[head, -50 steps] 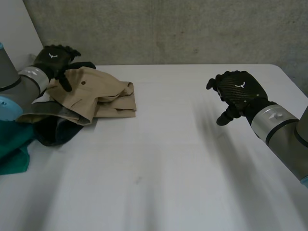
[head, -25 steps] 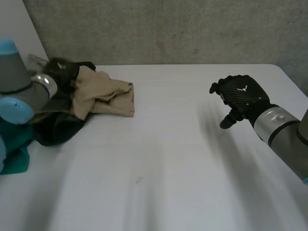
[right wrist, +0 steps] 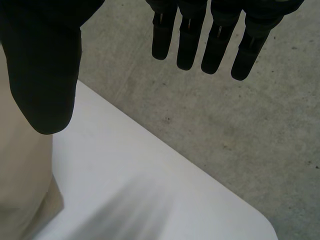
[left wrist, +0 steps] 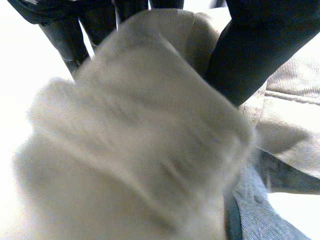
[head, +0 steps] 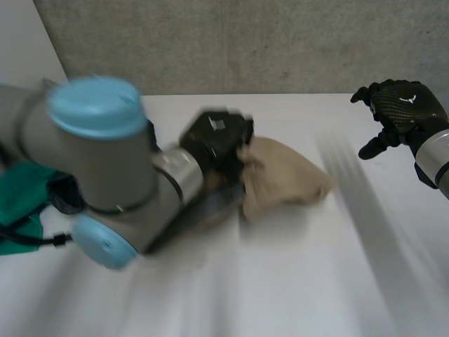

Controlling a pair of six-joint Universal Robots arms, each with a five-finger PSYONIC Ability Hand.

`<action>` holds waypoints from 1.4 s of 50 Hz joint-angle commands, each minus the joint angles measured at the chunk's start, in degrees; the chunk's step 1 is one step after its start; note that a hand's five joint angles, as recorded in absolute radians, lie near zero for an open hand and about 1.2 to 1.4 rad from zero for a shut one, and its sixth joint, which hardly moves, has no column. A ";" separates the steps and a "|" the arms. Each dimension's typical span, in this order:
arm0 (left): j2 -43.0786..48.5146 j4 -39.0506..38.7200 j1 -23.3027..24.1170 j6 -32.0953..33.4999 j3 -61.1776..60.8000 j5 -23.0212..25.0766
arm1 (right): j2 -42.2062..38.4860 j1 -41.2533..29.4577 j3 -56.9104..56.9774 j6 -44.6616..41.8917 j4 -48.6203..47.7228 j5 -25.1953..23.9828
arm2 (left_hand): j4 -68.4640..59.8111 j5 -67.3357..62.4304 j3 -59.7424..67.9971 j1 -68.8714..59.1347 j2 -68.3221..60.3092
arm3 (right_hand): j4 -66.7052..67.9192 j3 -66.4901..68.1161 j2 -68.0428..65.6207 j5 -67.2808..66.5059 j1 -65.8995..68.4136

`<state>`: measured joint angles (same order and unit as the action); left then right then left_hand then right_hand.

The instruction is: Fold the laundry.

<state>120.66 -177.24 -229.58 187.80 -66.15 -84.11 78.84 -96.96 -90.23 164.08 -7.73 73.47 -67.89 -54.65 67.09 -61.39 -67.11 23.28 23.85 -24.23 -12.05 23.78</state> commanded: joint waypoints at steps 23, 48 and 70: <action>8.86 12.52 -14.93 12.13 11.63 11.33 | 4.48 -13.93 -9.93 0.88 17.86 -0.70 | 57.89 54.65 -57.09 51.39 57.11 | -13.28 -13.85 14.23 12.05 -13.78; 23.05 14.29 -12.82 21.66 29.68 6.86 | -4.31 -24.42 -15.86 -0.78 -9.49 15.92 | -12.11 -15.35 12.91 -18.61 -12.89 | 56.72 56.15 -55.77 -57.95 56.22; -4.85 -10.40 5.45 -0.85 -12.00 -9.49 | -32.23 -16.24 25.37 -17.65 -18.53 -6.94 | 2.54 -0.70 -1.74 -3.96 1.76 | 53.54 52.96 -52.58 -54.77 53.03</action>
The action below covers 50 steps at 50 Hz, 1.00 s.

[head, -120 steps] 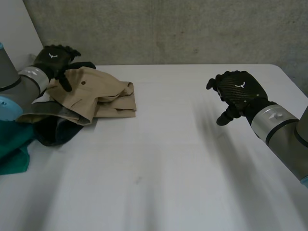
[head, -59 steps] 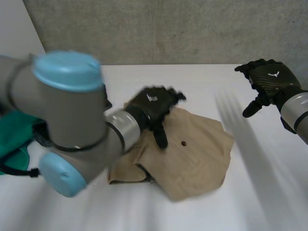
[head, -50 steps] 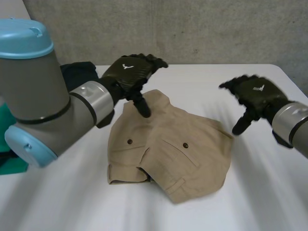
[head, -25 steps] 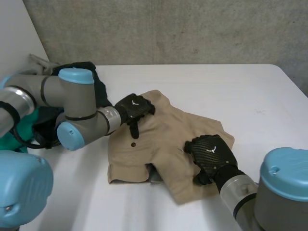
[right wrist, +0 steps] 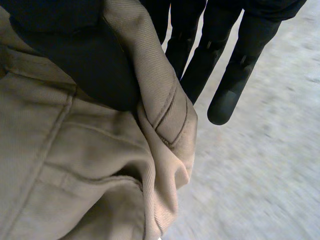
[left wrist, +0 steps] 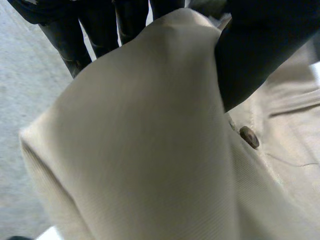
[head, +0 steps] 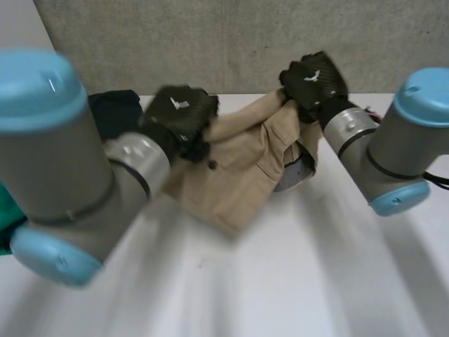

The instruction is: Fold the laundry.

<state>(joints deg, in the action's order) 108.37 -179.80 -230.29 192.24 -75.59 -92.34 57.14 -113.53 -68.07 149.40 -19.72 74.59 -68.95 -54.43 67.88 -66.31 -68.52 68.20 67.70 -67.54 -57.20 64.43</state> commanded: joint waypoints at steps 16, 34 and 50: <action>-4.55 7.45 -2.71 -6.53 -3.24 -2.50 | 7.79 0.59 -8.04 6.16 -6.75 18.92 | 58.95 54.43 -57.88 56.31 58.52 | -58.20 -57.70 57.54 57.20 -54.43; -12.66 7.09 -17.74 -10.57 -20.39 12.63 | 23.72 3.22 -18.06 20.76 34.40 7.95 | 52.85 48.33 -51.78 50.21 52.42 | -58.20 -57.70 57.54 57.20 -54.43; 3.42 2.18 -12.04 -9.61 -19.34 10.17 | 11.78 -0.99 -27.03 23.49 21.49 7.14 | 51.84 47.32 -50.77 49.20 51.41 | -52.31 -51.81 51.65 51.31 -48.54</action>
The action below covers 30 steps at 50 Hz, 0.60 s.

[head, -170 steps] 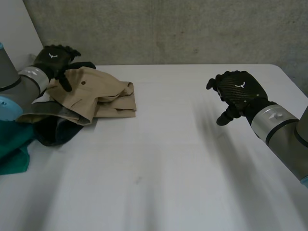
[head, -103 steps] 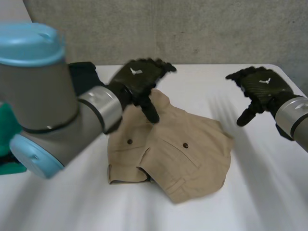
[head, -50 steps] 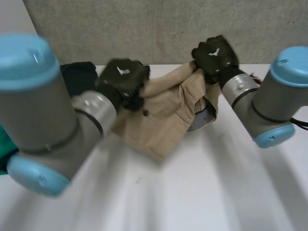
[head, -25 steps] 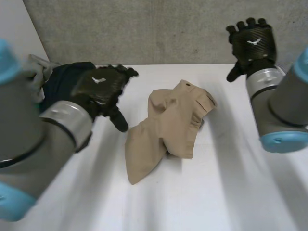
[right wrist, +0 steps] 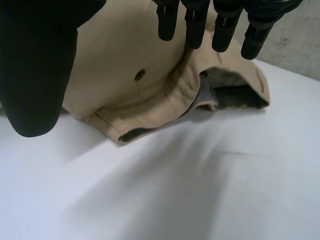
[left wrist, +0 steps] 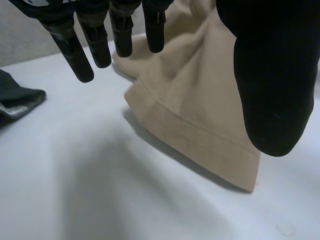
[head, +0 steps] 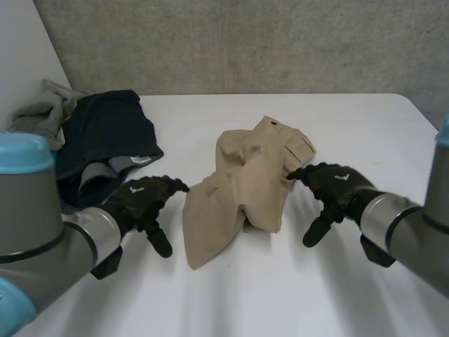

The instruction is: Fold the laundry.

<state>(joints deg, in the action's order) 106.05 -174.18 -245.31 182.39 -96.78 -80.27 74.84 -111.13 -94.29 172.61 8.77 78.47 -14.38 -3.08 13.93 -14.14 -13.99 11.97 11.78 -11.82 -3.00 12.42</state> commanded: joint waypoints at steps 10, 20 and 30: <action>13.22 -4.67 8.80 0.95 8.62 -6.65 | -13.92 -9.19 3.93 0.27 -10.97 7.75 | -2.90 -4.20 3.34 -3.13 -3.29 | 7.79 7.97 -7.94 -6.76 7.33; 19.99 -4.67 11.09 2.18 15.66 -12.54 | -20.43 -12.62 10.35 -0.25 -12.90 12.76 | -19.86 -21.17 20.31 -20.10 -20.26 | 15.36 15.54 -15.51 -14.33 14.90; 22.10 -5.90 12.05 4.73 18.74 -14.39 | -25.00 -13.68 13.96 -3.50 -14.75 14.25 | -41.40 -42.70 41.85 -41.64 -41.80 | 25.77 25.96 -25.92 -24.74 25.32</action>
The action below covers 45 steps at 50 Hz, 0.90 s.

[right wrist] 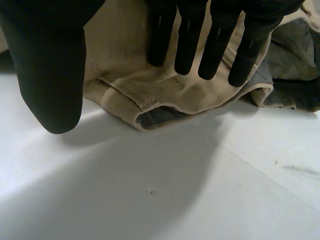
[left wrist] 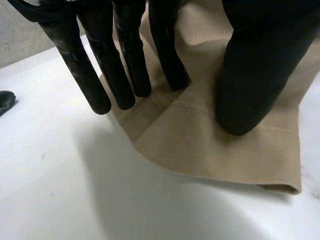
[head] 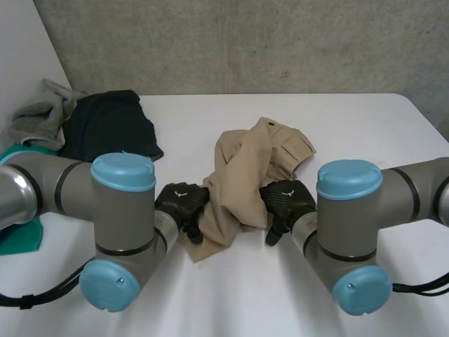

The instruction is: Fold the laundry.

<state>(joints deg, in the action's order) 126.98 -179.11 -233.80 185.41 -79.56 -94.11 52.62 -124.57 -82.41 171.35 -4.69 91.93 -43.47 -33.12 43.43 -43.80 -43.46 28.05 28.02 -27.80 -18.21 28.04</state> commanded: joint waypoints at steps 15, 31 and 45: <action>-5.15 1.57 -1.05 1.54 2.57 -0.72 | -1.65 1.69 4.71 -6.20 -2.08 3.52 | -36.53 -36.88 36.57 -36.20 -36.54 | 51.95 51.98 -52.20 -51.79 51.96; -40.59 4.47 -10.80 -1.62 15.56 5.78 | 32.19 11.09 18.83 -8.94 5.75 -2.80 | -36.53 -36.88 36.57 -36.20 -36.54 | 51.95 51.98 -52.20 -51.79 51.96; -13.19 6.85 -14.49 -2.86 40.87 4.03 | 16.65 12.60 27.56 -3.66 4.61 -3.07 | -36.53 -36.88 36.57 -36.20 -36.54 | 51.95 51.98 -52.20 -51.79 51.96</action>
<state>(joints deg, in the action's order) 100.63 -172.43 -247.90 180.95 -46.15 -89.54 78.09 -110.84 -55.91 166.89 0.89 88.48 -68.71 -56.38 68.42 -65.79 -68.45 68.32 67.73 -67.42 -57.55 62.58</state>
